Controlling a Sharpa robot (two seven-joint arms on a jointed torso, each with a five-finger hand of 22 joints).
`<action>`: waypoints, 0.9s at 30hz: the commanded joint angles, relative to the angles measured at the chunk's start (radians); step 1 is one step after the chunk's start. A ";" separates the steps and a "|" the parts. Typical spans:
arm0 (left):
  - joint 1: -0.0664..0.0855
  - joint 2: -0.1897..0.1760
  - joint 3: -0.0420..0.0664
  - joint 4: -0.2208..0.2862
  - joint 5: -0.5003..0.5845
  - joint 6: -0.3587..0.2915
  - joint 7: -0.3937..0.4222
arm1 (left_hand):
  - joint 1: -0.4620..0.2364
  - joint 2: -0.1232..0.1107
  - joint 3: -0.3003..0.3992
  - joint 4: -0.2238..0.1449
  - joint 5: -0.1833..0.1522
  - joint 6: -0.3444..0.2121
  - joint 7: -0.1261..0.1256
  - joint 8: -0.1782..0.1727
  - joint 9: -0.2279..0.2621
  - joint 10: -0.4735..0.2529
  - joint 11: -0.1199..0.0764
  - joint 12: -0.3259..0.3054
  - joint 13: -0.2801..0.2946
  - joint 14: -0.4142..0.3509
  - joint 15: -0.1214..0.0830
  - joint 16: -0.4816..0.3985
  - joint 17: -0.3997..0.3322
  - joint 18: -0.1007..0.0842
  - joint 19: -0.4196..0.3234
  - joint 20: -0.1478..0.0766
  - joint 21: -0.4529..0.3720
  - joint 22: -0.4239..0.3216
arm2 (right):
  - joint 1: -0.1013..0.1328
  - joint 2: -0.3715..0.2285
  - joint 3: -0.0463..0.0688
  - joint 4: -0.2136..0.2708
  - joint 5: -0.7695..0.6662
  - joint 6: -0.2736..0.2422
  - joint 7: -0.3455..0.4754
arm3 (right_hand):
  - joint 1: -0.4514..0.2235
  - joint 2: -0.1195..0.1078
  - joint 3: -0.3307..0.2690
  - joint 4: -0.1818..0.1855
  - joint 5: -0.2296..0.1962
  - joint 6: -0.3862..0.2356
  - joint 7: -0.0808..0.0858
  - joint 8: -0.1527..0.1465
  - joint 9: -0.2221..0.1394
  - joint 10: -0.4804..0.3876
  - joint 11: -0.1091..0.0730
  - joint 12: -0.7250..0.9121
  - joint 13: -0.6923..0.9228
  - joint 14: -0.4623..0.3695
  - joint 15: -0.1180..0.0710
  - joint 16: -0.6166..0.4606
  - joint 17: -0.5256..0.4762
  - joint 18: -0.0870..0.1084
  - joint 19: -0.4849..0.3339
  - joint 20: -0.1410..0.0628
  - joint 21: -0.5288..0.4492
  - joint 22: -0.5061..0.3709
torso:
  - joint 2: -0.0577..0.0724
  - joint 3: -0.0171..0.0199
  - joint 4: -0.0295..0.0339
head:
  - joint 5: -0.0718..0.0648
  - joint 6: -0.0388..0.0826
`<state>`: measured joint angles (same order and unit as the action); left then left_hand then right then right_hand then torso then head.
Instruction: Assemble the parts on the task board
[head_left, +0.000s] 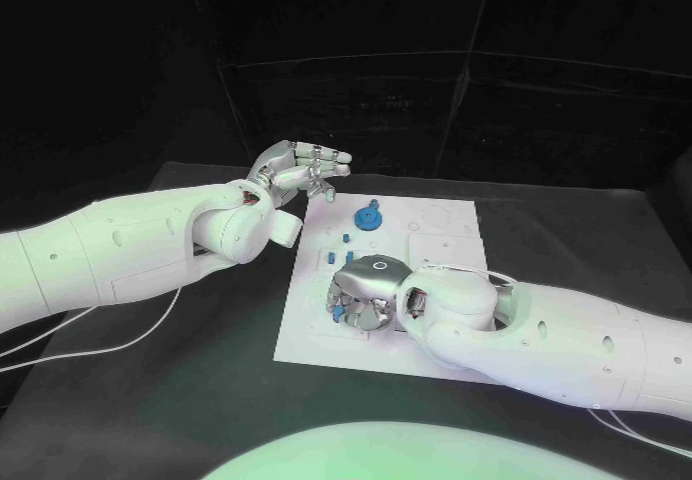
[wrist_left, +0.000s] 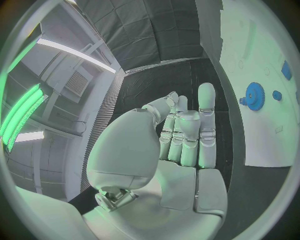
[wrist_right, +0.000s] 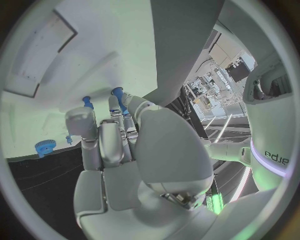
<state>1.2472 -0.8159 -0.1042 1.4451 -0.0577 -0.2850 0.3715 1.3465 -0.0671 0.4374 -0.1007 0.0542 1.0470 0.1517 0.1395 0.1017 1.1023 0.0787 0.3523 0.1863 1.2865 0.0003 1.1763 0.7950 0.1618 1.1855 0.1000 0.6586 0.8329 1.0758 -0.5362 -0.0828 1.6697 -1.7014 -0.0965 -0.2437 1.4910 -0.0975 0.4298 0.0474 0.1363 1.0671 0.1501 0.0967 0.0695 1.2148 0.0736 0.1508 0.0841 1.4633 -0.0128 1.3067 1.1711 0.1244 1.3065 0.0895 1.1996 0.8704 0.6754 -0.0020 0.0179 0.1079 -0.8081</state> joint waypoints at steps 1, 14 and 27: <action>0.001 0.000 0.001 0.000 0.003 0.011 0.002 | -0.003 0.010 -0.006 0.000 0.002 -0.007 0.001 0.004 -0.001 -0.008 -0.001 0.006 0.001 -0.004 0.000 -0.004 -0.001 0.020 -0.008 0.002 -0.006 -0.002 | -0.003 0.002 -0.004 0.001 -0.012 0.013 0.000 | -0.020 -0.011 -0.002 0.002 0.005 -0.005 0.007 -0.004 -0.001 -0.006 0.005 -0.011 -0.002 0.036 0.005 0.005 0.000 0.000 -0.001 0.005 0.004 -0.004 | 0.000 0.0003 0.0004 | 0.000 0.000; 0.001 -0.002 0.001 0.001 0.003 0.013 0.001 | -0.003 0.010 -0.006 0.000 0.002 -0.007 0.001 0.004 -0.001 -0.008 -0.001 0.006 0.001 -0.004 0.000 -0.004 -0.001 0.020 -0.008 0.002 -0.006 -0.002 | -0.003 -0.001 -0.006 0.001 -0.004 -0.075 0.017 | -0.090 -0.062 -0.072 0.023 0.018 -0.149 0.014 -0.033 -0.004 -0.175 0.032 -0.064 -0.019 0.016 0.027 -0.026 -0.048 0.015 -0.051 0.023 -0.053 -0.093 | -0.001 -0.0004 0.0001 | -0.001 0.003; 0.001 -0.006 0.000 -0.001 0.003 0.016 -0.002 | -0.003 0.010 -0.006 0.000 0.002 -0.007 0.001 0.004 -0.001 -0.008 -0.001 0.006 0.001 -0.004 0.000 -0.004 -0.001 0.020 -0.008 0.002 -0.006 -0.002 | -0.004 -0.107 -0.004 0.086 0.046 -0.203 0.045 | -0.088 -0.057 -0.127 0.018 0.022 -0.169 0.017 -0.028 -0.001 -0.241 0.040 -0.041 -0.016 0.000 0.034 -0.052 -0.086 0.023 -0.072 0.031 -0.086 -0.138 | -0.003 -0.0009 -0.0019 | -0.002 0.005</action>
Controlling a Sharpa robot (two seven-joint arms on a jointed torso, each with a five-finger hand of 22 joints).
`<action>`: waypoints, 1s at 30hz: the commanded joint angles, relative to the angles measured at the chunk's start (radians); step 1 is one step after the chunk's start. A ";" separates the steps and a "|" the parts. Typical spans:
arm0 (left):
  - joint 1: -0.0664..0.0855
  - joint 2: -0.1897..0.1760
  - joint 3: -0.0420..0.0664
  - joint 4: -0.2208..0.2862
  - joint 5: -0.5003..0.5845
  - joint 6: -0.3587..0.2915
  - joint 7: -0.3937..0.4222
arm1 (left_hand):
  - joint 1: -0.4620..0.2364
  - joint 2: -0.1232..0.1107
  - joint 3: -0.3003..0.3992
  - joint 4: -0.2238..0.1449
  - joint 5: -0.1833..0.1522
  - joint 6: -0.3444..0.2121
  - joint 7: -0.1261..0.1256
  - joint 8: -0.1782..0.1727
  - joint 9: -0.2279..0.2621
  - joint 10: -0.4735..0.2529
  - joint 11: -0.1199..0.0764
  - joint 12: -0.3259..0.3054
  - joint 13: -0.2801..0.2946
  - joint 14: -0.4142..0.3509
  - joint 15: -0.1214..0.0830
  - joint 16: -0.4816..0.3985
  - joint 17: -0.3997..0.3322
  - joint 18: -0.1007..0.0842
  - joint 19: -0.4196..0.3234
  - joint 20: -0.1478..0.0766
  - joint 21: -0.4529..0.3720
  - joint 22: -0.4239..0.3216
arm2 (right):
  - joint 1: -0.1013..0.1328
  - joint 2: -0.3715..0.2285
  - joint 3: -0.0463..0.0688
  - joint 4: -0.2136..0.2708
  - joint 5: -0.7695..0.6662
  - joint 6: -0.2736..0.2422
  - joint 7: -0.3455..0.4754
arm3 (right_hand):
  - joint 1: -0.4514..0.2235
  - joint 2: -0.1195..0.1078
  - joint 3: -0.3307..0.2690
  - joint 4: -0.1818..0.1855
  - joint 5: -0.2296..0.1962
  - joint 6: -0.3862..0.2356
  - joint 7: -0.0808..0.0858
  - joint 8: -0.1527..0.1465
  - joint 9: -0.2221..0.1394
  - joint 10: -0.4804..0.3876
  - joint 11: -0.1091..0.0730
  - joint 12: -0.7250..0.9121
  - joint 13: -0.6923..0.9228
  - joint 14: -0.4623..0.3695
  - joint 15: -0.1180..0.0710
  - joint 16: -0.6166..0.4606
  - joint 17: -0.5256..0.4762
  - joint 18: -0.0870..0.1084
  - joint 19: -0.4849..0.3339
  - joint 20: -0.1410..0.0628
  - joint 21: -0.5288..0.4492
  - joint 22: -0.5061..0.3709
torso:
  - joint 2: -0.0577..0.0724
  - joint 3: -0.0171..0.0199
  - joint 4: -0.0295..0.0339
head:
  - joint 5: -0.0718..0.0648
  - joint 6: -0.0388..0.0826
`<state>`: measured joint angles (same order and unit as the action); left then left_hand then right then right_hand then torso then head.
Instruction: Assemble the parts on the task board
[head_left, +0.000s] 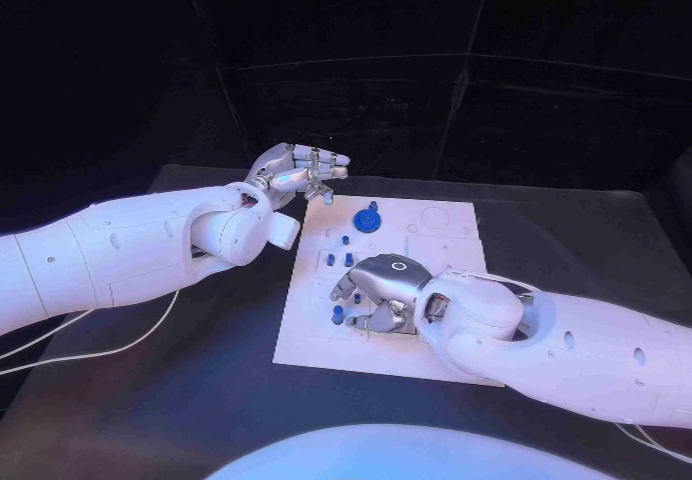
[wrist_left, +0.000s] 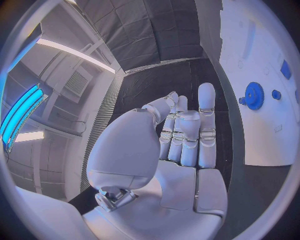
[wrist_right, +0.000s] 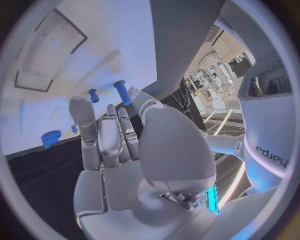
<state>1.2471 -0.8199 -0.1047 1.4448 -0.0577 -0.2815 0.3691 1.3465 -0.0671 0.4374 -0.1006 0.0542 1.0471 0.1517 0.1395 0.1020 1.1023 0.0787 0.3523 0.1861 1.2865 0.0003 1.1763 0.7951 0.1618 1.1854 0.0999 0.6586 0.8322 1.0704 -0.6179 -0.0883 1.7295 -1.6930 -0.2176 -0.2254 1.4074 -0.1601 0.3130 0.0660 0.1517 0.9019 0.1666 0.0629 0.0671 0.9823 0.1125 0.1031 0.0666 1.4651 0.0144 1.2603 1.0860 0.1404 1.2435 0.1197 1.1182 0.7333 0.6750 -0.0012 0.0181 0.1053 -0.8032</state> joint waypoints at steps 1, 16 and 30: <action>0.001 -0.002 0.000 0.000 0.003 0.013 0.001 | -0.003 0.010 -0.006 0.000 0.002 -0.007 0.001 0.004 -0.001 -0.008 -0.001 0.006 0.001 -0.004 0.000 -0.004 -0.001 0.020 -0.008 0.002 -0.006 -0.001 | 0.003 -0.043 0.002 0.040 0.050 -0.087 0.030 | -0.005 0.006 -0.016 0.000 0.007 -0.003 0.000 0.006 0.002 -0.009 0.000 0.011 0.002 -0.002 0.007 -0.006 -0.001 0.007 -0.009 0.001 -0.006 -0.003 | -0.001 -0.0019 -0.0010 | -0.002 0.001; 0.001 -0.008 -0.002 -0.001 0.003 0.011 0.000 | -0.003 0.010 -0.006 0.000 0.002 -0.007 0.001 0.004 -0.001 -0.008 -0.001 0.006 0.001 -0.004 0.000 -0.004 -0.001 0.020 -0.008 0.002 -0.006 -0.001 | 0.068 -0.343 0.045 0.224 0.380 -0.151 0.033 | -0.013 0.033 -0.108 0.034 0.039 0.059 0.006 0.033 0.009 0.095 -0.014 0.145 0.022 0.021 -0.005 0.035 0.048 0.000 0.027 -0.009 0.018 0.037 | -0.001 0.0008 -0.0066 | -0.043 0.025; 0.002 -0.015 -0.005 0.008 0.003 0.007 0.000 | -0.003 0.011 -0.007 0.000 0.002 -0.008 0.001 0.005 -0.002 -0.011 0.000 0.010 0.003 -0.006 0.001 -0.005 -0.004 0.020 -0.008 0.003 -0.007 -0.001 | 0.077 -0.510 0.044 0.209 0.359 -0.125 -0.237 | -0.115 0.052 -0.287 0.165 0.156 0.182 -0.075 0.143 0.053 0.349 -0.106 0.821 0.674 0.057 -0.072 0.140 0.188 -0.047 0.152 -0.079 0.199 0.329 | -0.003 -0.0043 -0.0096 | -0.112 0.038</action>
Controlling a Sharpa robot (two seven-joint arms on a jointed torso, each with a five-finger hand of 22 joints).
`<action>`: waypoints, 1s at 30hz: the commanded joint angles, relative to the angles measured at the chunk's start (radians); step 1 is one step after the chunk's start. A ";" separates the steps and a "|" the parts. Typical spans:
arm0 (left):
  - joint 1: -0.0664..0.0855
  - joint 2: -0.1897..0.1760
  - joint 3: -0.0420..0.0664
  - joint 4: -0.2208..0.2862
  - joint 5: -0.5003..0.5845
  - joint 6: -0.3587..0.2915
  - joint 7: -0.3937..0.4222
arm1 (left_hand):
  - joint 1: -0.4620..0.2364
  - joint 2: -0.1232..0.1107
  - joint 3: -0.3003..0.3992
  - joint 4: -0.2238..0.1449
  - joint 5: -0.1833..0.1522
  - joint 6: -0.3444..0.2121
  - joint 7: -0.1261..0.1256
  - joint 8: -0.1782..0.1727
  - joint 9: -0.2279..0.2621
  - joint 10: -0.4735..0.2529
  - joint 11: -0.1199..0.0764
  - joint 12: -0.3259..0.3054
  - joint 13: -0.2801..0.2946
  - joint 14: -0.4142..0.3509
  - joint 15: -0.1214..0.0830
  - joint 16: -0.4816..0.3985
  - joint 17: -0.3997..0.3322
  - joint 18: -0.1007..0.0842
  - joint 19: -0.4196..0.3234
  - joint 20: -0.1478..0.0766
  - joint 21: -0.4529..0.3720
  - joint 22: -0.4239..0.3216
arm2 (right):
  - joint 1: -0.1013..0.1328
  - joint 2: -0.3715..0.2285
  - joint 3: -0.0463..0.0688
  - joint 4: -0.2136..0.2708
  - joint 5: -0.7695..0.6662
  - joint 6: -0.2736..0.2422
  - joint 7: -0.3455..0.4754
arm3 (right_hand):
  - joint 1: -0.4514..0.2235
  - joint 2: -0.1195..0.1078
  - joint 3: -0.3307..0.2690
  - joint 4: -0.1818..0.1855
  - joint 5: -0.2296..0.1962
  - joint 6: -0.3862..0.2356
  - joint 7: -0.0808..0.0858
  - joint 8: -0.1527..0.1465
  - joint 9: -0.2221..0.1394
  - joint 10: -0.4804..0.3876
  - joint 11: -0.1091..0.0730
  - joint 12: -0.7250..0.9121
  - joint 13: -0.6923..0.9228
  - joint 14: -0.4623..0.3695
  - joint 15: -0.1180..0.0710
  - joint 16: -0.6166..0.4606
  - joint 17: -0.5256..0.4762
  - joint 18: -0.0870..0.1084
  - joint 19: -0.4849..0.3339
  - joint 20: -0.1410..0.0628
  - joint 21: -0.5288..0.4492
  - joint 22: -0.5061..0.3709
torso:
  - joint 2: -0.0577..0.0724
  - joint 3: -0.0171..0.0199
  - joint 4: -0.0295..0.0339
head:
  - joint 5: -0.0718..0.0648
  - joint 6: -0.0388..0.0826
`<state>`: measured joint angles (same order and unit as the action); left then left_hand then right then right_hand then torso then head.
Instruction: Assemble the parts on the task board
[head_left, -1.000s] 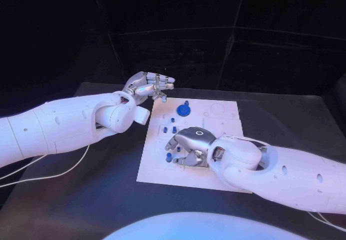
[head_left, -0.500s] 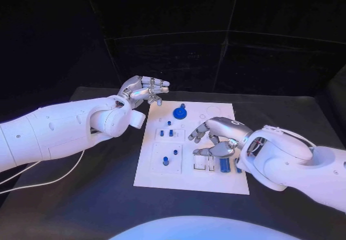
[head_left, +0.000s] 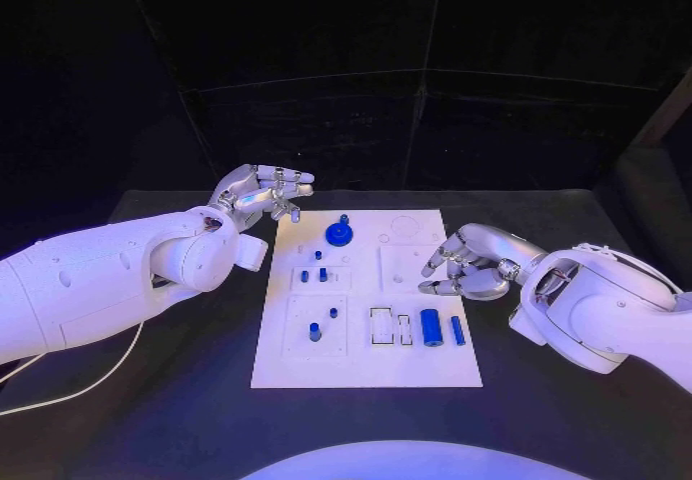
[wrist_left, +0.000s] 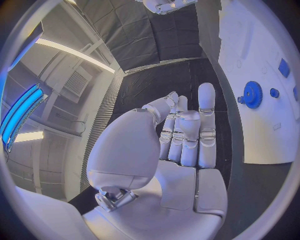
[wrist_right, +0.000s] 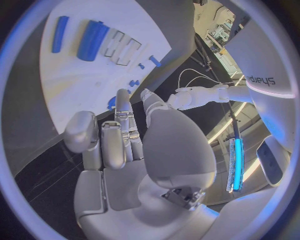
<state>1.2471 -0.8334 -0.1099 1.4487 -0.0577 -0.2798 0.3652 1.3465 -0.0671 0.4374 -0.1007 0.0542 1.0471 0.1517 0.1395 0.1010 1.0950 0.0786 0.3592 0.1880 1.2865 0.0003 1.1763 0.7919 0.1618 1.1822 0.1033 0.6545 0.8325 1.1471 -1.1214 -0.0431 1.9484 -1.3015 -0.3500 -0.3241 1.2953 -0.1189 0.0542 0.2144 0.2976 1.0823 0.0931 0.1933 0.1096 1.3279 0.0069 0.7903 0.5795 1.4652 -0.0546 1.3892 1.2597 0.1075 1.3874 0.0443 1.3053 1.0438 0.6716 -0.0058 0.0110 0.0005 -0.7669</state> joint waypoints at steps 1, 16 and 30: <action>0.002 -0.002 0.000 0.005 0.002 0.005 0.004 | -0.003 0.011 -0.007 0.000 0.002 -0.008 0.001 0.005 -0.001 -0.004 0.000 0.003 0.001 -0.006 0.000 -0.005 -0.001 0.020 -0.005 -0.001 -0.003 -0.002 | 0.000 -0.010 -0.003 -0.015 -0.048 0.016 -0.154 | -0.012 0.016 -0.049 0.030 0.009 -0.007 0.002 0.018 0.016 0.004 -0.005 0.194 0.236 0.058 -0.005 0.019 0.026 -0.018 0.009 0.002 0.016 0.026 | 0.001 0.0012 -0.0043 | -0.007 0.001; 0.001 -0.004 -0.001 0.005 0.002 0.009 0.004 | -0.003 0.010 -0.008 0.000 0.002 -0.007 0.001 0.006 -0.001 -0.004 0.000 0.004 0.001 -0.006 0.001 -0.006 -0.002 0.020 -0.005 -0.001 -0.003 -0.002 | -0.025 0.028 -0.037 -0.038 -0.190 0.127 -0.237 | -0.063 0.035 -0.189 0.075 -0.050 -0.032 -0.008 0.076 0.079 0.038 0.001 0.430 0.563 0.070 -0.007 0.075 0.113 -0.028 0.026 0.003 0.057 0.099 | 0.000 0.0006 0.0008 | -0.026 -0.002; 0.001 -0.006 -0.001 0.006 0.002 0.010 0.004 | -0.003 0.010 -0.008 0.000 0.002 -0.007 0.001 0.006 -0.001 -0.004 0.000 0.004 0.001 -0.006 0.001 -0.006 -0.002 0.020 -0.005 -0.001 -0.003 -0.002 | -0.065 0.067 -0.043 -0.051 -0.188 0.160 -0.237 | -0.073 0.041 -0.214 0.077 -0.050 -0.042 -0.008 0.090 0.096 0.043 0.001 0.450 0.600 0.073 -0.007 0.086 0.131 -0.030 0.028 0.003 0.066 0.114 | 0.000 0.0002 -0.0015 | -0.022 -0.009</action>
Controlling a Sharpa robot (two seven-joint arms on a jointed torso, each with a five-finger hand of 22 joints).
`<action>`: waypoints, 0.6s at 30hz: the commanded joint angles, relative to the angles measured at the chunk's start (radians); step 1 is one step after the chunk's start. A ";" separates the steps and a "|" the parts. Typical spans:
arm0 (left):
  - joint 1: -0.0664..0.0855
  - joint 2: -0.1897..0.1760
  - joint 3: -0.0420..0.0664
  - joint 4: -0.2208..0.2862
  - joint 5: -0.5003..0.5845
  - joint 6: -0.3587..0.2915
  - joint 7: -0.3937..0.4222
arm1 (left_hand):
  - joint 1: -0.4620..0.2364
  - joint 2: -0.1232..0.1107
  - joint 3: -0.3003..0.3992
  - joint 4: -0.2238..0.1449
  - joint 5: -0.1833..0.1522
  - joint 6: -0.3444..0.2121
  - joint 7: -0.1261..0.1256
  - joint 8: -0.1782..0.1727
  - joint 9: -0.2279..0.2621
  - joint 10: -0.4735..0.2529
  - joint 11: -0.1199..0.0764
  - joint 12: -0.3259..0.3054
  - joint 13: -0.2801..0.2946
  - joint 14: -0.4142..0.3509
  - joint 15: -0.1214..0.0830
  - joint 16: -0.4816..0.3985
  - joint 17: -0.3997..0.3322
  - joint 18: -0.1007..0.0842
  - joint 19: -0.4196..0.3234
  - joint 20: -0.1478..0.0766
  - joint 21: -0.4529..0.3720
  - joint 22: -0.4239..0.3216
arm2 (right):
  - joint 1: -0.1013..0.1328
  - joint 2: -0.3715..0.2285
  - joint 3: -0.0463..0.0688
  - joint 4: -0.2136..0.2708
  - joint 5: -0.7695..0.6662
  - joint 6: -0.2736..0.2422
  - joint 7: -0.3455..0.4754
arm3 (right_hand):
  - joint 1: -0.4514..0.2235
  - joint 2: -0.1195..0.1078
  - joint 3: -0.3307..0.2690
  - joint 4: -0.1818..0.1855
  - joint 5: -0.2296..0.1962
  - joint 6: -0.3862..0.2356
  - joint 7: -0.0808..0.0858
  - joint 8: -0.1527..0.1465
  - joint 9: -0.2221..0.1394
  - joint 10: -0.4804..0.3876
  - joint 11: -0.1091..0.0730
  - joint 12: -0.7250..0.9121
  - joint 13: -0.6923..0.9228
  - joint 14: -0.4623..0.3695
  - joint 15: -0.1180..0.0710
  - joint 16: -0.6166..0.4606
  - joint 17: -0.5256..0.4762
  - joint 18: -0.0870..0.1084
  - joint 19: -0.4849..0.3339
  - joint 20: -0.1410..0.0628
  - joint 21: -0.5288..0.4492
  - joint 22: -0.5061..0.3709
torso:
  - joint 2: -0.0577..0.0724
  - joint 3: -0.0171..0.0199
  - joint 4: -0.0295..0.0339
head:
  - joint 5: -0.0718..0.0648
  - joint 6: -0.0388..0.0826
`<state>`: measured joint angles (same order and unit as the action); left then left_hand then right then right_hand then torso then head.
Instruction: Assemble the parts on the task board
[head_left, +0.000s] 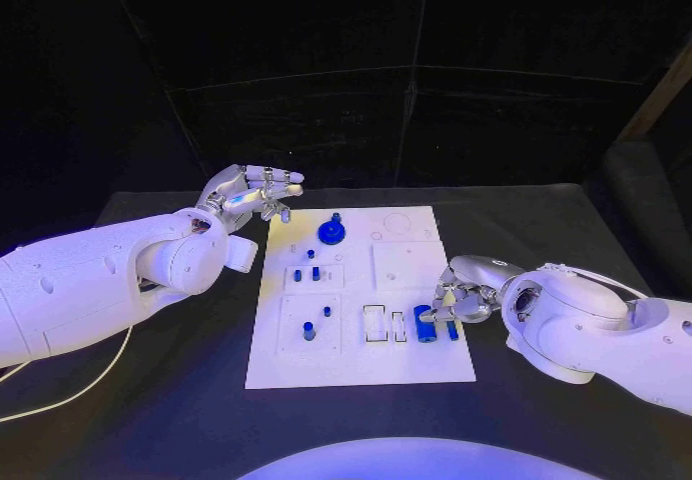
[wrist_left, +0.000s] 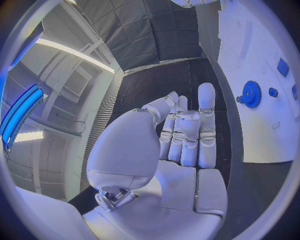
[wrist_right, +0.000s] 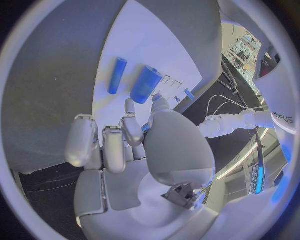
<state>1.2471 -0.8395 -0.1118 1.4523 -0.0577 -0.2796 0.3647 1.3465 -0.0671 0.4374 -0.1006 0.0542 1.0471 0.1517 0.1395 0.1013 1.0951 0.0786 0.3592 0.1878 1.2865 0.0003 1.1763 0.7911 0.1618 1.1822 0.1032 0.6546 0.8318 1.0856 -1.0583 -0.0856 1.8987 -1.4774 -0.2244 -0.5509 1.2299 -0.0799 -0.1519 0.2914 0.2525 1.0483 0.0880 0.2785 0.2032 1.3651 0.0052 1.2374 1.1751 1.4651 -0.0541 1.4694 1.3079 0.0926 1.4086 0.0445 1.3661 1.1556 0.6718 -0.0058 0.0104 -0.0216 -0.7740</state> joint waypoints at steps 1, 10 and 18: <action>0.001 0.000 0.001 0.002 0.002 0.010 0.005 | -0.003 0.010 -0.008 0.000 0.002 -0.007 0.001 0.006 -0.001 -0.004 0.000 0.004 0.002 -0.006 0.001 -0.006 -0.001 0.021 -0.005 -0.001 -0.003 -0.001 | -0.005 0.007 -0.001 -0.003 -0.012 0.036 -0.011 | -0.010 0.003 -0.010 0.000 -0.005 -0.010 -0.002 0.006 0.005 0.006 0.003 0.004 0.006 0.073 -0.008 0.006 0.084 -0.016 0.007 0.003 0.006 0.003 | 0.000 0.0006 -0.0009 | 0.000 -0.002; 0.001 -0.001 0.000 0.002 0.002 0.012 0.004 | -0.003 0.010 -0.008 0.000 0.002 -0.007 0.001 0.006 -0.001 -0.004 0.000 0.004 0.002 -0.006 0.001 -0.006 -0.001 0.021 -0.005 -0.001 -0.003 -0.001 | -0.016 0.042 -0.002 -0.024 -0.016 0.030 -0.018 | -0.018 0.005 -0.016 0.001 -0.005 -0.014 -0.002 0.008 0.008 0.005 0.003 0.006 0.011 0.073 -0.007 0.008 0.087 -0.016 0.007 0.003 0.007 0.004 | 0.000 0.0004 0.0005 | -0.001 -0.004; 0.001 -0.003 0.000 0.003 0.002 0.012 0.004 | -0.003 0.010 -0.008 0.000 0.002 -0.007 0.001 0.006 -0.001 -0.004 0.000 0.004 0.002 -0.006 0.001 -0.006 -0.001 0.021 -0.005 -0.001 -0.003 -0.001 | -0.038 0.071 -0.002 -0.055 -0.014 0.065 -0.052 | -0.013 0.022 -0.020 -0.003 0.018 -0.027 0.001 0.014 0.019 -0.004 0.006 -0.001 0.014 0.073 -0.005 0.010 0.089 -0.016 0.006 0.005 0.009 0.009 | 0.000 0.0001 -0.0003 | 0.002 -0.007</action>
<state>1.2470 -0.8412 -0.1129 1.4529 -0.0577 -0.2784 0.3643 1.3465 -0.0671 0.4374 -0.1006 0.0542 1.0470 0.1517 0.1395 0.1015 1.0951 0.0785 0.3592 0.1877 1.2865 0.0003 1.1763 0.7912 0.1618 1.1821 0.1032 0.6546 0.8319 1.0553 -0.9902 -0.0824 1.8498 -1.4879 -0.1965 -0.5750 1.2131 -0.0695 -0.1674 0.2896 0.2660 1.0294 0.0872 0.2954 0.2270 1.3650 0.0053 1.2378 1.1879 1.4651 -0.0540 1.4732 1.3078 0.0928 1.4122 0.0482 1.3701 1.1635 0.6719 -0.0055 0.0105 -0.0221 -0.7796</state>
